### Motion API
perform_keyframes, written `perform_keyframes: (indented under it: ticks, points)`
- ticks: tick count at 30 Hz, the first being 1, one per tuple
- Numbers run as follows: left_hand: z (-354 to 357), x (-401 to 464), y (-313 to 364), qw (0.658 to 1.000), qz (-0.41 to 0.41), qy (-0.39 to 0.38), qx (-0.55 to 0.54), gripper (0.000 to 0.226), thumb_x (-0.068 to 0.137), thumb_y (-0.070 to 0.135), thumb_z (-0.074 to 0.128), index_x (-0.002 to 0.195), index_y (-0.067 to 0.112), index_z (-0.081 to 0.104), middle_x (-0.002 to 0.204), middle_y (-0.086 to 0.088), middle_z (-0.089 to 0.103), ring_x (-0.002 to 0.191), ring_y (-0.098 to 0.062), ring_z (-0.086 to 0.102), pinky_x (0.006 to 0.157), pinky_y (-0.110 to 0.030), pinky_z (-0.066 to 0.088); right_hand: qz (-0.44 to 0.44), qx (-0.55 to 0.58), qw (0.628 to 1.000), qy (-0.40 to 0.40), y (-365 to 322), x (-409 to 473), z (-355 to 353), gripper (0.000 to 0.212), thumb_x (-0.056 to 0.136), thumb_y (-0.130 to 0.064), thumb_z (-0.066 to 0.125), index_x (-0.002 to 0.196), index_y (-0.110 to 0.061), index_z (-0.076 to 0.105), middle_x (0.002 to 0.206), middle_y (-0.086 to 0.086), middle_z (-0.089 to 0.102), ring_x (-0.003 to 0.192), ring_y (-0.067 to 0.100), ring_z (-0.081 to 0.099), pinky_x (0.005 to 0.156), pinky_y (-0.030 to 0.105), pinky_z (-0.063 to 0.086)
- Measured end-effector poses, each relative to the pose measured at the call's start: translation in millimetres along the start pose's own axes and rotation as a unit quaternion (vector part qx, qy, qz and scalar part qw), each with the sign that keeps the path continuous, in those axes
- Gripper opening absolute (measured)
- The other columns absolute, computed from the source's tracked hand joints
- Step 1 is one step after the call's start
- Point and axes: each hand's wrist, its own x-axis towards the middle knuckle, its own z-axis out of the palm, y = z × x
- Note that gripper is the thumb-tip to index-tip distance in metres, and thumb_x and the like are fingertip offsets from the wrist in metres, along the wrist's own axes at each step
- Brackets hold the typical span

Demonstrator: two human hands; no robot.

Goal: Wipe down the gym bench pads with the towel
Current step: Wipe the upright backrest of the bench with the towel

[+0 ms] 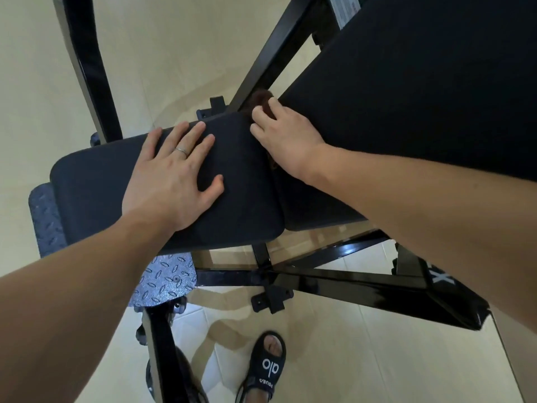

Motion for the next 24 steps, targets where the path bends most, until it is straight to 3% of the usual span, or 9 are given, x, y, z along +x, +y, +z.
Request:
perform_keyframes:
  ticks: [9, 12, 15, 18, 24]
  points:
    - [-4, -2, -1, 1.0, 0.006, 0.002, -0.009, 0.072, 0.099, 0.061, 0.034, 0.158, 0.02, 0.038, 0.168, -0.004, 0.031, 0.158, -0.022, 0.02, 0.129, -0.049, 0.012, -0.102, 0.006, 0.994, -0.045, -36, -99, -10, 0.042, 0.097, -0.016, 0.061, 0.137, -0.012, 0.05, 0.142, 0.012, 0.047, 0.122, 0.036, 0.05, 0.1, 0.042, 0.043]
    - [-2, -3, -1, 1.0, 0.007, 0.002, -0.009, 0.072, 0.099, 0.061, 0.033, 0.158, 0.02, 0.038, 0.168, -0.004, 0.031, 0.158, -0.021, 0.02, 0.129, -0.049, 0.012, -0.129, 0.043, 0.988, -0.068, -49, -127, -5, 0.042, 0.098, -0.012, 0.059, 0.138, -0.011, 0.05, 0.14, 0.012, 0.046, 0.122, 0.034, 0.048, 0.103, 0.042, 0.042]
    - [-3, -3, -2, 1.0, 0.009, 0.005, -0.008, 0.072, 0.099, 0.061, 0.033, 0.158, 0.02, 0.038, 0.168, -0.004, 0.031, 0.158, -0.022, 0.021, 0.129, -0.049, 0.012, -0.15, 0.054, 0.983, -0.092, -58, -146, -1, 0.05, 0.091, -0.016, 0.072, 0.137, -0.014, 0.053, 0.137, 0.01, 0.049, 0.12, 0.032, 0.049, 0.103, 0.043, 0.043]
    - [0, -3, -1, 1.0, 0.008, 0.005, -0.004, 0.072, 0.099, 0.061, 0.031, 0.158, 0.02, 0.037, 0.169, -0.004, 0.03, 0.158, -0.022, 0.02, 0.129, -0.05, 0.012, -0.192, 0.028, 0.978, -0.075, -49, -142, 4, 0.058, 0.093, -0.015, 0.069, 0.146, -0.012, 0.045, 0.147, 0.01, 0.043, 0.128, 0.032, 0.047, 0.108, 0.043, 0.041]
    - [4, -1, 0, 1.0, 0.017, -0.003, 0.011, 0.073, 0.1, 0.063, 0.026, 0.159, 0.02, 0.034, 0.169, -0.004, 0.028, 0.159, -0.022, 0.017, 0.129, -0.051, 0.01, -0.121, -0.028, 0.992, -0.039, -47, -120, 5, 0.038, 0.1, -0.015, 0.056, 0.136, -0.004, 0.052, 0.143, 0.017, 0.046, 0.133, 0.037, 0.044, 0.11, 0.045, 0.039]
